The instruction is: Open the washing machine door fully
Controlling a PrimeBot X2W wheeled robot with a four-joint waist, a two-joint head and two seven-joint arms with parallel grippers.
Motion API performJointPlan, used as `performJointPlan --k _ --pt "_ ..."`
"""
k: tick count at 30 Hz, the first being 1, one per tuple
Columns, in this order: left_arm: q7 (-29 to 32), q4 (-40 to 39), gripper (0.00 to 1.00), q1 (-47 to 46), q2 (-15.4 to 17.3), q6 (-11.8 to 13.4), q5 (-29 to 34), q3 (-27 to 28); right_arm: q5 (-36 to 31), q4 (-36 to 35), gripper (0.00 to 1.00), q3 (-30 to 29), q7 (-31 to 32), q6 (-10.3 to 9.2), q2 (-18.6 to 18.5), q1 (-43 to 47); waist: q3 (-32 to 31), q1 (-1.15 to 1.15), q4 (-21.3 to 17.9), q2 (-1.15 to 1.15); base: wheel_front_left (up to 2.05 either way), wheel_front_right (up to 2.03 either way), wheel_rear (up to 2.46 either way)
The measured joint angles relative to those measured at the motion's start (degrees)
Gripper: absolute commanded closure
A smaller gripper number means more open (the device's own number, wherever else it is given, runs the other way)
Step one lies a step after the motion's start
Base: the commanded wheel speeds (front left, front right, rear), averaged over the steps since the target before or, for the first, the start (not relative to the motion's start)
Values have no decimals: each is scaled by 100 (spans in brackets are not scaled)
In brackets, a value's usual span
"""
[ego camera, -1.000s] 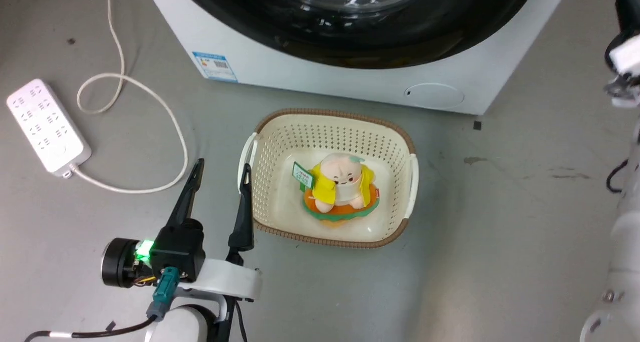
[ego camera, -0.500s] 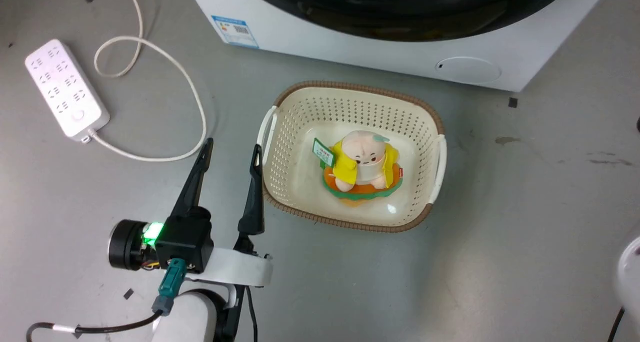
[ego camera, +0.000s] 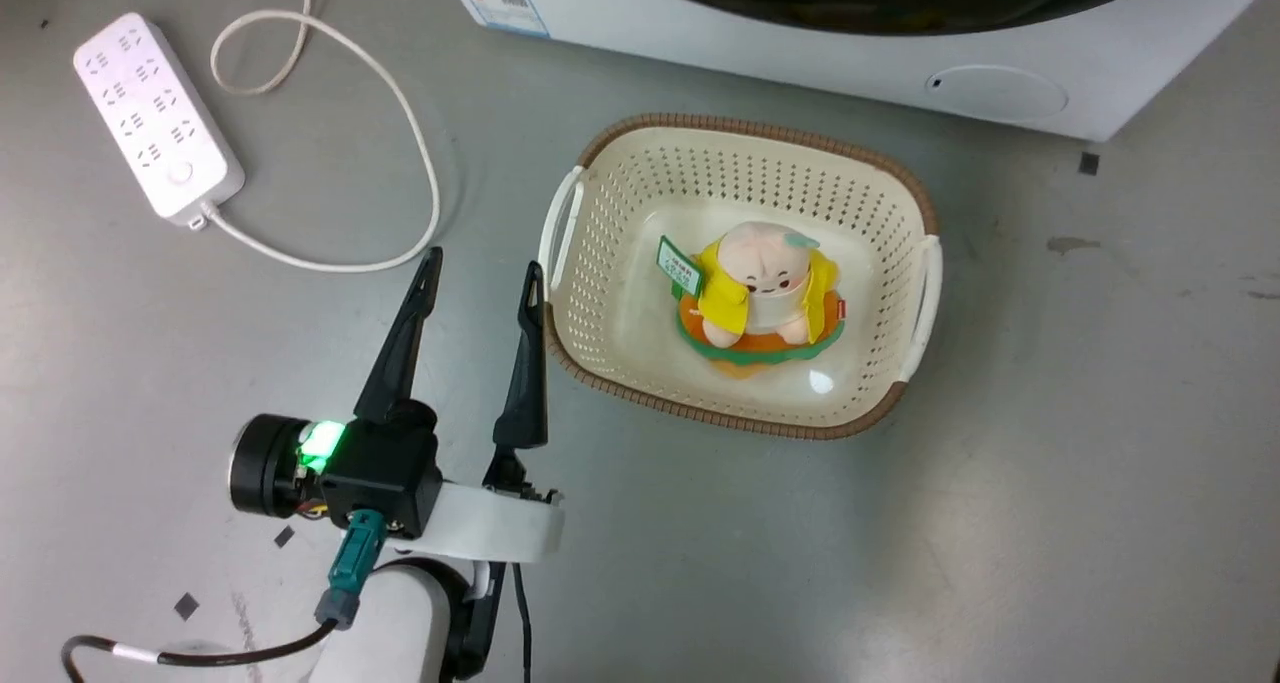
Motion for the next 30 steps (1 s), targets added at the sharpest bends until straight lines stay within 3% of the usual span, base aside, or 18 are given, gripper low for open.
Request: performJointPlan --k 9,14,23,30 --pt "-103 4 0 -154 -1 66 -9 -98 -363 163 100 -744 642 -1 -103 -433 135 0 159 0 0 0 0" --pt "-199 80 0 -157 8 114 40 -198 -455 214 100 -1215 1303 -1 -18 -103 -233 0 153 0 0 0 0" --pt "-200 265 0 162 119 112 45 -199 -49 108 100 -879 1806 -1 236 1212 -919 -1 -12 0 0 0 0" --pt "-200 376 0 411 151 113 44 -189 1077 854 100 -109 1905 -1 221 1953 -1458 -2 -123 0 0 0 0"
